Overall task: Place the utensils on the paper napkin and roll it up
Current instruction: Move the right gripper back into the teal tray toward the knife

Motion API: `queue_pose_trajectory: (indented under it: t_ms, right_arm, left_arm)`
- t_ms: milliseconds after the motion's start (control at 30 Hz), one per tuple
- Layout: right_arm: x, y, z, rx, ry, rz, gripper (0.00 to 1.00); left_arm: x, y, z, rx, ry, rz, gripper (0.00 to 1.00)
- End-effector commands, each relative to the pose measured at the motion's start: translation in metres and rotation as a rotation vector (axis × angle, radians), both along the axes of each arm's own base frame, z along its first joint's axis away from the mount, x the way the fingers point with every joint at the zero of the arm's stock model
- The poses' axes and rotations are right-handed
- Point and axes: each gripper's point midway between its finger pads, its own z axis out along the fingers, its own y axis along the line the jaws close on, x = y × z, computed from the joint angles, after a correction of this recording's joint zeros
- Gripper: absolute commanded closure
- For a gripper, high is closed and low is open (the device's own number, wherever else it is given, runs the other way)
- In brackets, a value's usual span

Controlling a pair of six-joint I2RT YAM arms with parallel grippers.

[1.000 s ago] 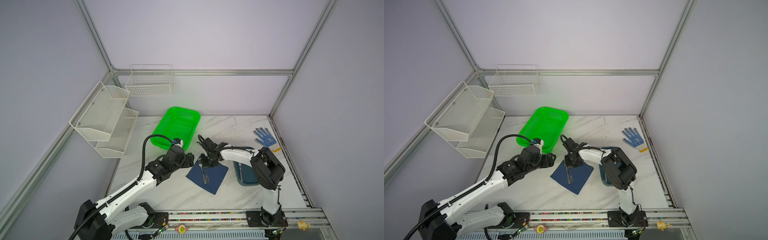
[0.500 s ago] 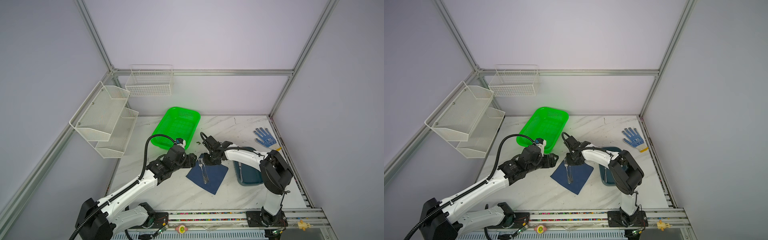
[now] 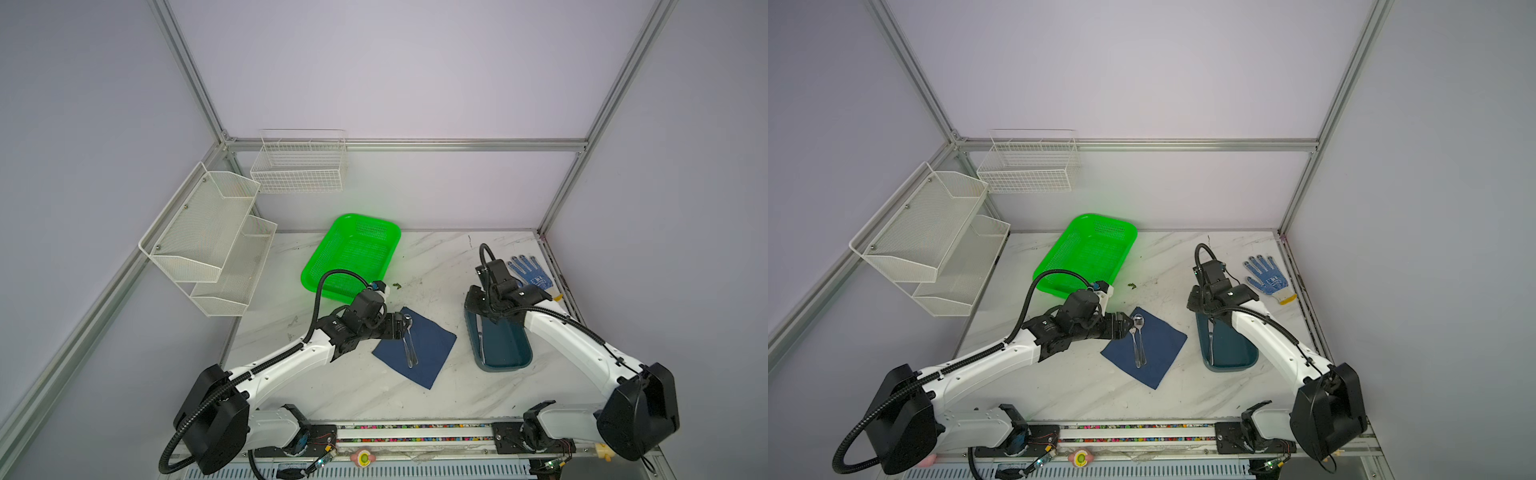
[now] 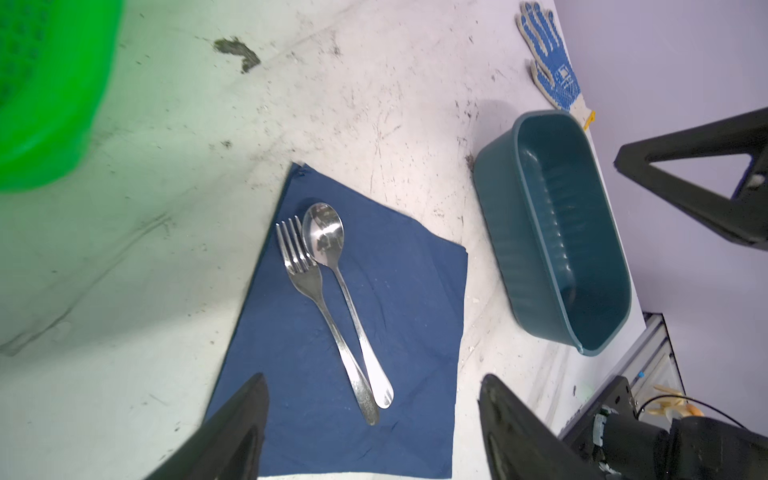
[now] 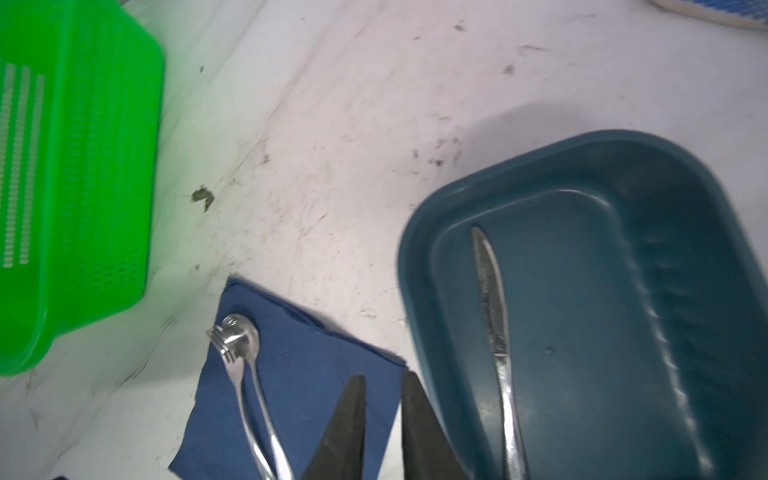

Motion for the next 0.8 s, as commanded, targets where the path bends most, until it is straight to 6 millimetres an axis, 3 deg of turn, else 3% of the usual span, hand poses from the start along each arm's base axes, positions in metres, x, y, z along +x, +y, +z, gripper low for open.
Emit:
queue_pose_trajectory:
  t_ms: [0, 300, 333, 467, 767]
  right_arm:
    - [-0.018, -0.025, -0.015, 0.024, 0.052, -0.044, 0.79]
    - [-0.027, -0.040, -0.068, 0.092, 0.158, -0.045, 0.78]
    - [-0.028, -0.042, -0.072, 0.101, 0.162, -0.053, 0.78]
    - [-0.031, -0.043, -0.091, 0.165, 0.189, -0.058, 0.78]
    - [-0.028, -0.037, -0.104, 0.215, 0.191, -0.017, 0.77]
  left_arm:
    - [0.010, -0.033, 0.046, -0.094, -0.089, -0.084, 0.22]
    - [0.004, -0.066, 0.048, -0.128, -0.072, -0.163, 0.23]
    - [0.005, -0.071, 0.037, -0.111, -0.049, -0.173, 0.23]
    - [0.002, -0.079, 0.036, -0.115, -0.040, -0.201, 0.23]
    - [0.004, -0.083, 0.027, -0.115, -0.021, -0.199, 0.23]
